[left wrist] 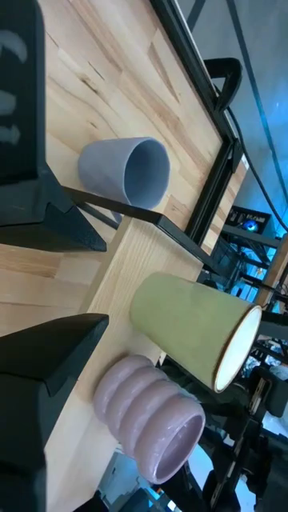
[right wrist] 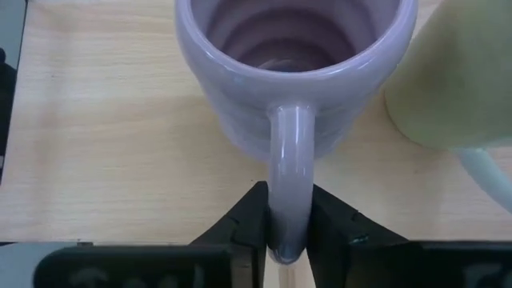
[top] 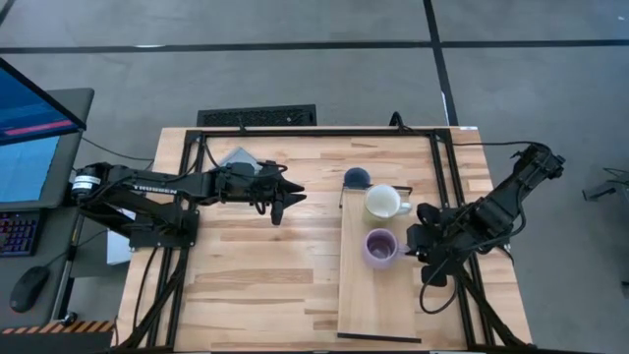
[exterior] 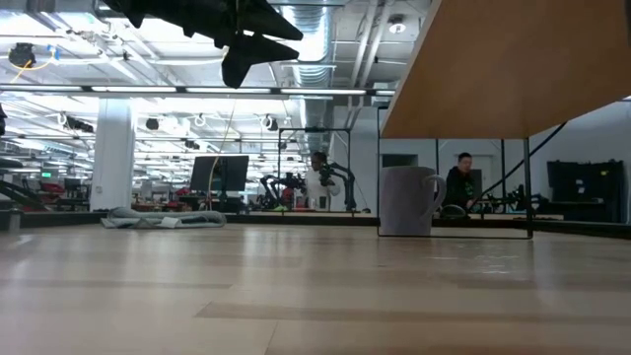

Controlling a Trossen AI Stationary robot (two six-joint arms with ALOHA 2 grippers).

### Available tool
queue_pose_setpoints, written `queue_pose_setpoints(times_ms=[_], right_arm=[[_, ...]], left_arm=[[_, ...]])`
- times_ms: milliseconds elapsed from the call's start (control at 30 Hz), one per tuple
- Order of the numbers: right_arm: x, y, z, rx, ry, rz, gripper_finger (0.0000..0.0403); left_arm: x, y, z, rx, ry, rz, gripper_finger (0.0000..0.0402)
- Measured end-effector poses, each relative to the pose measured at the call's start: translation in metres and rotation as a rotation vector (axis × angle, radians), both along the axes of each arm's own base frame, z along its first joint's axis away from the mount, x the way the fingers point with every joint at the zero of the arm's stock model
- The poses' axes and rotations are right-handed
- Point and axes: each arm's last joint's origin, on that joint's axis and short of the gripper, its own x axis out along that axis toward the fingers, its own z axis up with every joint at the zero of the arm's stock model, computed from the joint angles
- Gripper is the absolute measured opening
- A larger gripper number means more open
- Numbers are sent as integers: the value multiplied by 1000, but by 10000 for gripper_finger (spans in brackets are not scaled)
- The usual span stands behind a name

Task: Stack small to large cups/mugs on shelf
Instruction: Put the violet mug on the shelf

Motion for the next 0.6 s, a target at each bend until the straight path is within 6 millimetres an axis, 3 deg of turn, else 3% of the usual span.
queue_pose_setpoints(times_ms=[600], right_arm=[[-1,-1,-1,-18,16,5,145]], left_arm=[[0,0,0,0,0,0,125]])
